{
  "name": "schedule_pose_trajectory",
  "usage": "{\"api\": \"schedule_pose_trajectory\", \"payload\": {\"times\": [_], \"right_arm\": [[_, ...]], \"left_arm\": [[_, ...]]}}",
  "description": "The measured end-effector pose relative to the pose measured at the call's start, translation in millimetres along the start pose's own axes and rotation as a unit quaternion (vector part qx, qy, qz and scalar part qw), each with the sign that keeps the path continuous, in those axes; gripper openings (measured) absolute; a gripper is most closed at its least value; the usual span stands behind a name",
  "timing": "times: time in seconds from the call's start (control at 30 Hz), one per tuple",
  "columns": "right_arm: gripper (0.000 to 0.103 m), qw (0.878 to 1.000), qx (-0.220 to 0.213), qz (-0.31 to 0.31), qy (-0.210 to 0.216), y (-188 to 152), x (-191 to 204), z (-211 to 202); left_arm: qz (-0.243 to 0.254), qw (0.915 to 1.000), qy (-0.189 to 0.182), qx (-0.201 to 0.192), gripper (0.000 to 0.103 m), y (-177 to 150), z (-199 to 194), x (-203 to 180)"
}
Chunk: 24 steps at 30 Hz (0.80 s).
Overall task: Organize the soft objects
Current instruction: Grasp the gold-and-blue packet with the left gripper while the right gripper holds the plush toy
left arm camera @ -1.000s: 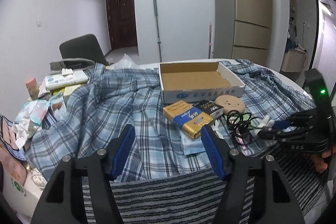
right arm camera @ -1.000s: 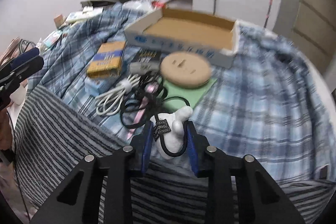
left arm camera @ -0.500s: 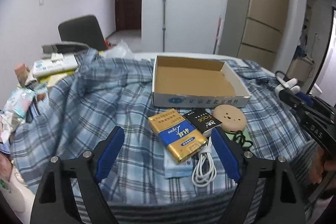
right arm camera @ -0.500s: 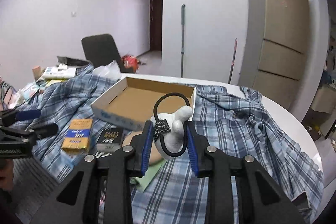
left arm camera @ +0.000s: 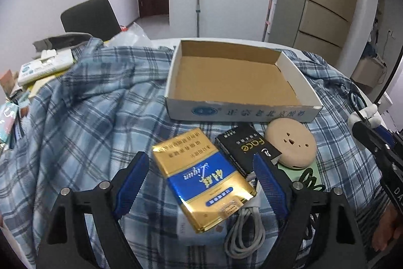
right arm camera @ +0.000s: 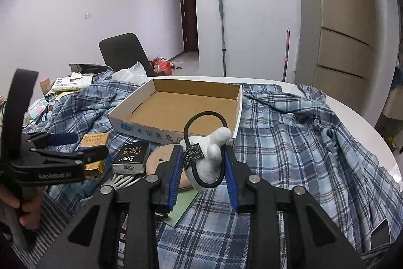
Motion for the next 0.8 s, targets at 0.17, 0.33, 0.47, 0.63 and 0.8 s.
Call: {"api": "schedule_pose_trajectory", "payload": {"times": [0.17, 0.33, 0.47, 0.63, 0.8], "right_arm": [[0.031, 1.000, 0.002, -0.004, 0.006, -1, 2, 1], [0.031, 1.000, 0.006, -0.002, 0.008, -2, 1, 1], [0.031, 1.000, 0.009, 0.001, 0.011, -2, -1, 2], [0.031, 1.000, 0.009, -0.002, 0.010, -2, 0, 3], [0.031, 1.000, 0.010, 0.000, 0.010, -2, 1, 4]], "left_arm": [[0.016, 0.9998, 0.007, 0.010, 0.087, -6, 8, -5], [0.027, 0.9991, 0.018, 0.028, 0.086, -11, 7, -5], [0.032, 0.9990, 0.016, 0.028, 0.069, -21, -3, 2], [0.022, 0.9992, -0.013, 0.031, 0.066, -24, -10, 9], [0.024, 0.9992, -0.015, 0.028, 0.072, -16, -8, 8]]}}
Point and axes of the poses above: each gripper's, at about its wrist camera, not at the fingertips, and z roughly the way its jaws point, x to its left, y to its top, the point moved 3 cm from there along z, roughly the way its jaws point, and after that the axes turned 9 degrees about -y, right-handed, at the moved point
